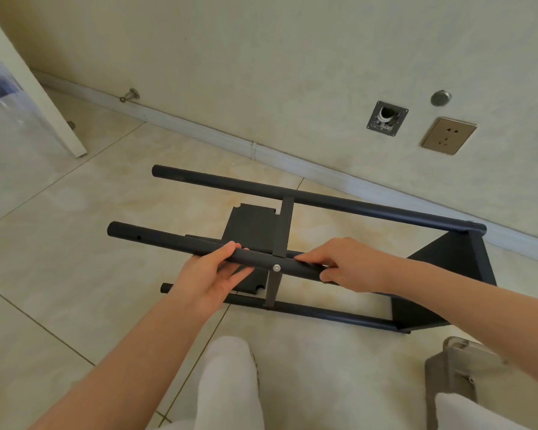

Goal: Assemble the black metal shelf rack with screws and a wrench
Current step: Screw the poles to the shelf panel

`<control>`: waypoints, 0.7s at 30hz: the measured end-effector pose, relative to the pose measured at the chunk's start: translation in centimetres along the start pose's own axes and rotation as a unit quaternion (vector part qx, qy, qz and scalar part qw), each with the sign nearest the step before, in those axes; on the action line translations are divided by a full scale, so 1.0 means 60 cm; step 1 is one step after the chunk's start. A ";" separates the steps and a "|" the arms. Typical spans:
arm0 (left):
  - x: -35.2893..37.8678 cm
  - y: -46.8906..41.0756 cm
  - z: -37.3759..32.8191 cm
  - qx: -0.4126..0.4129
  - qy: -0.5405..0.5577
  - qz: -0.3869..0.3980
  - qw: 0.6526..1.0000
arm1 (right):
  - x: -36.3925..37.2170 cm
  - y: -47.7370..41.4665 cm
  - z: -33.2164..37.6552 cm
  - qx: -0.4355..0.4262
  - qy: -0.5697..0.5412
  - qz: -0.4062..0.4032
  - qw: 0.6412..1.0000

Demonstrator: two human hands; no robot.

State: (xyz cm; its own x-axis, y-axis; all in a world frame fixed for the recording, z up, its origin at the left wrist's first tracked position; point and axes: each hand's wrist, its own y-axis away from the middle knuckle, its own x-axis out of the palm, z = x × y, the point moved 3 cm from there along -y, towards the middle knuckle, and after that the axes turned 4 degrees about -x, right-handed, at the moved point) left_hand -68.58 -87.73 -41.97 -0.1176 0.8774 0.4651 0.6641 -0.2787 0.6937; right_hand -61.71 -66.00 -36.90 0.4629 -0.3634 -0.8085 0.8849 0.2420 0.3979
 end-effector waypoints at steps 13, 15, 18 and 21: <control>0.066 -0.018 -0.073 0.034 -0.019 0.018 0.999 | -0.067 -0.017 -0.014 -0.010 -0.014 -0.066 0.998; 0.080 -0.013 -0.085 0.048 -0.041 0.022 0.998 | -0.072 -0.012 -0.014 -0.007 -0.022 -0.080 0.997; 0.110 0.000 -0.104 0.084 -0.084 0.033 0.992 | -0.083 0.002 -0.015 0.003 -0.038 -0.117 0.992; 0.150 0.022 -0.124 0.128 -0.140 0.048 0.981 | -0.095 0.023 -0.015 0.025 -0.065 -0.157 0.985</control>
State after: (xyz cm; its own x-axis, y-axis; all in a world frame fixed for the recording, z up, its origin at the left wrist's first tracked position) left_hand -74.25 -83.15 -32.76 0.1385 0.9345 0.3278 0.8300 -0.2901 0.4764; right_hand -63.17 -62.79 -32.13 0.1649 -0.5260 -0.8344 0.9856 0.0562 0.1594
